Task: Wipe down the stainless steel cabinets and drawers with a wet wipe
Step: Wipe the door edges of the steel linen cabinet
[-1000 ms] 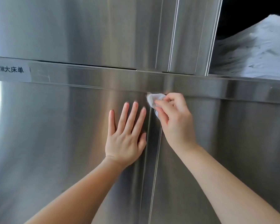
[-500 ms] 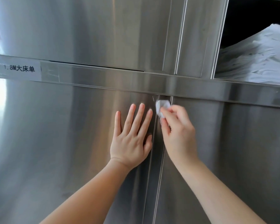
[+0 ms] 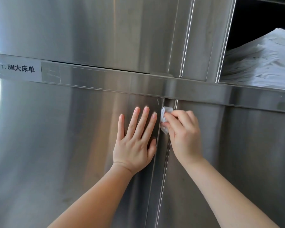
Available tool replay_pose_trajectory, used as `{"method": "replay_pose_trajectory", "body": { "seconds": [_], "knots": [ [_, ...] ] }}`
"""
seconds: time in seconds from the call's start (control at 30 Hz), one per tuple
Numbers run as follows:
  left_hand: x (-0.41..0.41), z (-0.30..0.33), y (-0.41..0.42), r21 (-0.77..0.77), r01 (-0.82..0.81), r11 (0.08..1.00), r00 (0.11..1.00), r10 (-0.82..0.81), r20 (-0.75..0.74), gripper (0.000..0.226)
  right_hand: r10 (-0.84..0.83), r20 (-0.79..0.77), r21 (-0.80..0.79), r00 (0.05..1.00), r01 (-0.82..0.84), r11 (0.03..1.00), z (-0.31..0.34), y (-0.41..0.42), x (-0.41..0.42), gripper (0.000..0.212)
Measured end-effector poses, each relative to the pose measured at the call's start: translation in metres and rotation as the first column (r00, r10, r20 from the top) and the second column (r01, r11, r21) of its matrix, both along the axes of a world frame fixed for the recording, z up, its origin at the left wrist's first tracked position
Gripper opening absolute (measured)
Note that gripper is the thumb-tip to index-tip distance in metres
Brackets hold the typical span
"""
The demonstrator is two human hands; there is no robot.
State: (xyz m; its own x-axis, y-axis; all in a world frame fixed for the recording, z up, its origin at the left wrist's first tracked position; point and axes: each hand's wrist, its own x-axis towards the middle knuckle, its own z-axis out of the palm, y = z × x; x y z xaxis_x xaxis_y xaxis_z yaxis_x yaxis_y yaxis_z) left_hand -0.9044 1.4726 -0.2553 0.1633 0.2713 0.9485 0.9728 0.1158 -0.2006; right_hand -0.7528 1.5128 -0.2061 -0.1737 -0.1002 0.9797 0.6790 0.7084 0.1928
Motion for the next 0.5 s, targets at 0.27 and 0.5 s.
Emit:
{"method": "replay_pose_trajectory", "body": {
  "seconds": [0.27,0.5],
  "knots": [
    [0.0,-0.002,0.001,0.015,0.013,1.0,1.0,-0.013,-0.002,0.066,-0.072,0.009,0.019,0.997,0.072,0.997,-0.024,0.001,0.0,0.018],
    [-0.001,-0.003,0.003,0.015,0.017,1.0,1.0,-0.017,-0.002,0.066,-0.106,-0.046,0.053,0.993,0.108,0.993,0.015,0.005,-0.006,0.016]
  ]
}}
